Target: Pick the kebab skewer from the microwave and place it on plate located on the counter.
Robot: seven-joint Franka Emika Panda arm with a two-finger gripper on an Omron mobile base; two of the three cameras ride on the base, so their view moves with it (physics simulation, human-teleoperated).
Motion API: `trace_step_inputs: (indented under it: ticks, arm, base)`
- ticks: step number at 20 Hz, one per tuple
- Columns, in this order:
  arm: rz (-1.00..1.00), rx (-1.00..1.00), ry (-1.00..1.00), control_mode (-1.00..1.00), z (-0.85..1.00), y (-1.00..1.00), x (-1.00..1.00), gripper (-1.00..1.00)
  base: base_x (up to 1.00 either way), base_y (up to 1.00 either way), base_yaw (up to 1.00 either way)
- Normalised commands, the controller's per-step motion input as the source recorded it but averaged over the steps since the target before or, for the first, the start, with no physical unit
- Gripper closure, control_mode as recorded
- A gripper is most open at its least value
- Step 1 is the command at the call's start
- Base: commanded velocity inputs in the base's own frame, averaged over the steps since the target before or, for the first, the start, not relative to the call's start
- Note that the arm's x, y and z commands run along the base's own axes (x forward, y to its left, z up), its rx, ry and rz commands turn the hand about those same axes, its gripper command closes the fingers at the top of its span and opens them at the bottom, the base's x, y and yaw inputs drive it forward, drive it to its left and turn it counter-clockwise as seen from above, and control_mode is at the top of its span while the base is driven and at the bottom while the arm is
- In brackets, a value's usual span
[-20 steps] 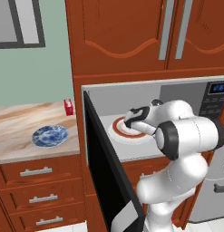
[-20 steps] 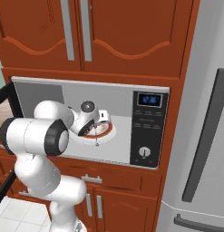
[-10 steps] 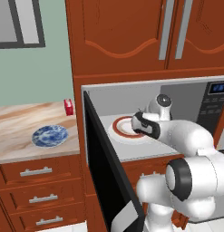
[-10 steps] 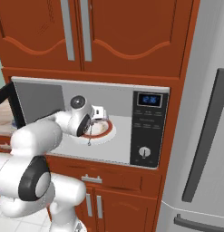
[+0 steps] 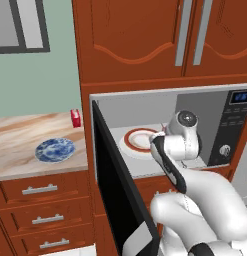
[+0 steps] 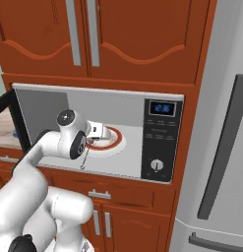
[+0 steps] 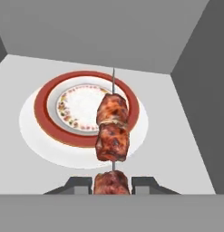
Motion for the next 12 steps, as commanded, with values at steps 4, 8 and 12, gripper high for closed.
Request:
trace_step_inputs:
  ticks: [4, 8, 12]
  arm:
    - [-0.04, 0.02, 0.0, -1.0, 0.54, 0.0, -0.57, 1.0]
    - [0.0, 0.05, 0.0, -1.0, 0.63, 0.0, -0.49, 1.0]
    - [0.0, 0.06, 0.01, -1.0, 0.6, 0.0, -0.42, 1.0]
  base:
    - [0.0, 0.0, 0.0]
    - [0.0, 0.0, 0.0]
    - [0.0, 0.0, 0.0]
